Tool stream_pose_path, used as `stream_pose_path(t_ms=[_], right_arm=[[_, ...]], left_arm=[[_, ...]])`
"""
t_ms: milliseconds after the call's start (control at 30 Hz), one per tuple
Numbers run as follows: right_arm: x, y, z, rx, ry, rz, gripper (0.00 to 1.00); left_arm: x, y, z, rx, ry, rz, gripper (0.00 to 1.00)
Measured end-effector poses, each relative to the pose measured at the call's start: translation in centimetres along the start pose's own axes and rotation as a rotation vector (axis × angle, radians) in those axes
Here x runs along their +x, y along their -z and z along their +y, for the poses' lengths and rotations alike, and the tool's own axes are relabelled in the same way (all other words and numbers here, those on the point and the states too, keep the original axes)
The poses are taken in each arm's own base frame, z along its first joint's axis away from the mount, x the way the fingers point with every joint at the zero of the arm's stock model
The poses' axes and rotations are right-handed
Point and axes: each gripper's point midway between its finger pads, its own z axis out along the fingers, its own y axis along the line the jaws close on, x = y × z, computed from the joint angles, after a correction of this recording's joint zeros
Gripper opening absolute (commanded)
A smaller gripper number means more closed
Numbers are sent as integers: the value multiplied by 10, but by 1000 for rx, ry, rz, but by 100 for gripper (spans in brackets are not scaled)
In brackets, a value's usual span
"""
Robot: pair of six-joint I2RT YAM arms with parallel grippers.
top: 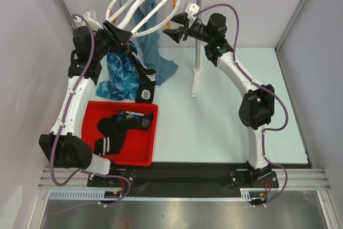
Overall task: Clip the socks to the hanger
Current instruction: Open the clamp on the clothesline.
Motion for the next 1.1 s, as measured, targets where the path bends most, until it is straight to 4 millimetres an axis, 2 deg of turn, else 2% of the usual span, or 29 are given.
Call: stream_pose_path(t_ms=[267, 400, 467, 600, 667, 900, 1100], right_arm=[[8, -8, 6, -16, -25, 3, 56], [6, -11, 10, -23, -32, 0, 47], [6, -13, 12, -27, -40, 0, 45], [7, -17, 17, -20, -63, 7, 10], [6, -18, 17, -13, -85, 8, 0], [5, -24, 22, 36, -169, 20, 0], [-3, -35, 34, 111, -231, 63, 0]], left_arm=[[0, 0, 0, -1, 0, -1, 52], [-1, 0, 1, -2, 0, -2, 52], [-1, 0, 1, -2, 0, -2, 52], [-2, 0, 4, -13, 0, -8, 52], [-5, 1, 7, -21, 0, -15, 54], [-7, 2, 7, -21, 0, -18, 60], [-7, 16, -2, -2, 2, -2, 63]])
